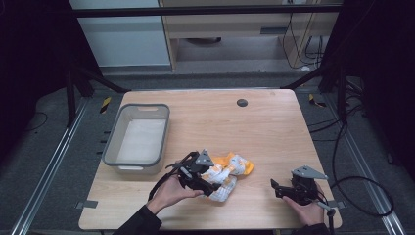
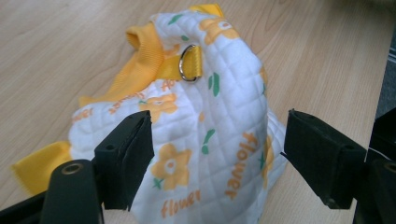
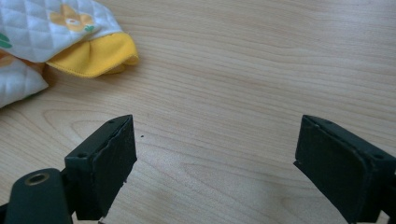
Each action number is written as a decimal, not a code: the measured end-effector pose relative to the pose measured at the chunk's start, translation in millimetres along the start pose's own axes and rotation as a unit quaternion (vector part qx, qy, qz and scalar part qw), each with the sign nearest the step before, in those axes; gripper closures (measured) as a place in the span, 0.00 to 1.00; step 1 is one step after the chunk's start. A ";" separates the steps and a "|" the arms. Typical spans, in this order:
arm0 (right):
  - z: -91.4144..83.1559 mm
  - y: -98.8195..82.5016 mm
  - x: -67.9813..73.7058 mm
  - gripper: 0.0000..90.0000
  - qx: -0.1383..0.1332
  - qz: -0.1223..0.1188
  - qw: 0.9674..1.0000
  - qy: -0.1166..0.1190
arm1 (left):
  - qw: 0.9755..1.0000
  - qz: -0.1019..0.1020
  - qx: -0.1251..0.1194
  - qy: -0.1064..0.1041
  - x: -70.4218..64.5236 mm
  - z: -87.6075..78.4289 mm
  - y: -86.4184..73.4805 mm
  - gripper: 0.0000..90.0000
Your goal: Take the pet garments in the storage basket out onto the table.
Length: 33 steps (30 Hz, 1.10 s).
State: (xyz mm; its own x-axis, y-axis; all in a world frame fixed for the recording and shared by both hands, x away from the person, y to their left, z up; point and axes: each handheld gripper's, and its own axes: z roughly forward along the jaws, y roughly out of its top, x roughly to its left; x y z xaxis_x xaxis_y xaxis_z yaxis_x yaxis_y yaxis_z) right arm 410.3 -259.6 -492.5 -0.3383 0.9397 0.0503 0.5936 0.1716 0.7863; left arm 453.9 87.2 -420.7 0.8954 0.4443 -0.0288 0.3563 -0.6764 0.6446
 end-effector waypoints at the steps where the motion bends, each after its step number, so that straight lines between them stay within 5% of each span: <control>1: -0.3 0.1 0.3 0.14 0.001 0.002 1.000 0.001 | 1.000 -0.002 -0.003 0.005 0.6 -2.8 -1.8 0.26; 20: 0.8 -0.8 -0.5 0.13 -0.002 -0.003 1.000 -0.004 | 0.995 -0.056 -0.064 0.058 17.7 -40.9 -51.5 0.25; 33: 1.0 -1.6 0.2 0.13 -0.001 -0.006 1.000 -0.007 | 0.990 -0.089 -0.074 0.080 21.1 -47.4 -99.3 0.27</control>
State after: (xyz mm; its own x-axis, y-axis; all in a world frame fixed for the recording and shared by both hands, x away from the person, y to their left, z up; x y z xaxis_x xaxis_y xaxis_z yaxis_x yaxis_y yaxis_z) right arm 410.0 -259.4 -494.4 -0.3348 0.9417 0.0330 0.5882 0.1815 0.7881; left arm 424.8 191.6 -449.1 0.7636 0.6445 -0.0390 0.4521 -0.4906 0.7450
